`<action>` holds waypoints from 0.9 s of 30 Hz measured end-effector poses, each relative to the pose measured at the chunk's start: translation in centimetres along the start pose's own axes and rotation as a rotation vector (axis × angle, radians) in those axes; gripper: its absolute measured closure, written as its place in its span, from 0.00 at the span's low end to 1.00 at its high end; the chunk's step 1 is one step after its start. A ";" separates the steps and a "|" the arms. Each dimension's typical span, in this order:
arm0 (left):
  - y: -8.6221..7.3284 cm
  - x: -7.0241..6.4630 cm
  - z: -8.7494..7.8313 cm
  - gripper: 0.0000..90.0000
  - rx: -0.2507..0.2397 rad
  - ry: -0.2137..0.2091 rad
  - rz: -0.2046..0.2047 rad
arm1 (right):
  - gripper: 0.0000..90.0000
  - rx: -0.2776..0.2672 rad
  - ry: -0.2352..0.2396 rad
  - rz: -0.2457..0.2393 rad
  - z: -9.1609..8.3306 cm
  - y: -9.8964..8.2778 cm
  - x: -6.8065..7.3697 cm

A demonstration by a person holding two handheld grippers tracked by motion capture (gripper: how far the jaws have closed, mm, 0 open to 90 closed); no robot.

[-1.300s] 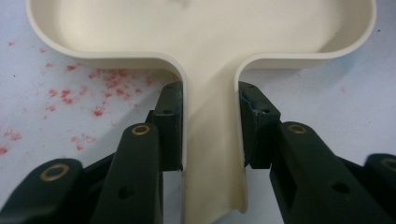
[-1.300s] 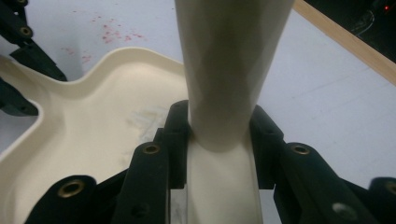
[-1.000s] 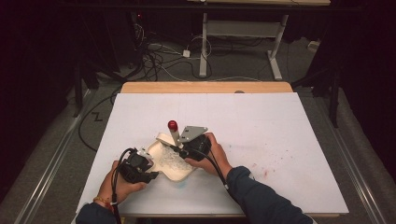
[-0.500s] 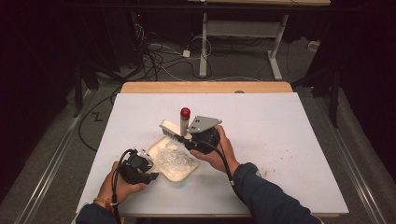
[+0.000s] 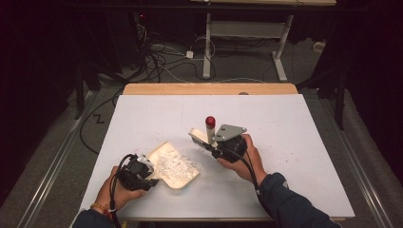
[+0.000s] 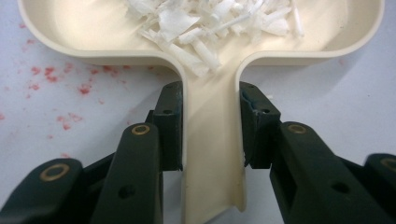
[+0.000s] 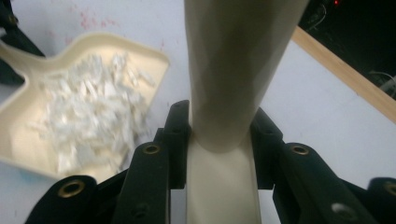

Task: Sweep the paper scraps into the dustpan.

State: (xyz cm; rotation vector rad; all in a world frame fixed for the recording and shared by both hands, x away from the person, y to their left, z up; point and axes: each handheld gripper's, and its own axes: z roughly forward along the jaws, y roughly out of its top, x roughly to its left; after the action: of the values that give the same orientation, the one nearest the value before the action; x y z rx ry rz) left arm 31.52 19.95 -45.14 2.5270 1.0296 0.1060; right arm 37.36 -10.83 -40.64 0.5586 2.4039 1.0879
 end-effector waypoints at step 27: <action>0.1 -0.5 0.3 0.70 0.011 0.024 0.013 | 0.75 0.004 0.192 -0.098 -1.9 -0.2 5.6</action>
State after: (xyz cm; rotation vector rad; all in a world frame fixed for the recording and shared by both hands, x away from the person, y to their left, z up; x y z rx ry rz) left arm 31.29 19.47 -45.31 2.5484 1.0254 0.1356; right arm 31.69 -9.16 -40.88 0.3467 2.5675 1.1410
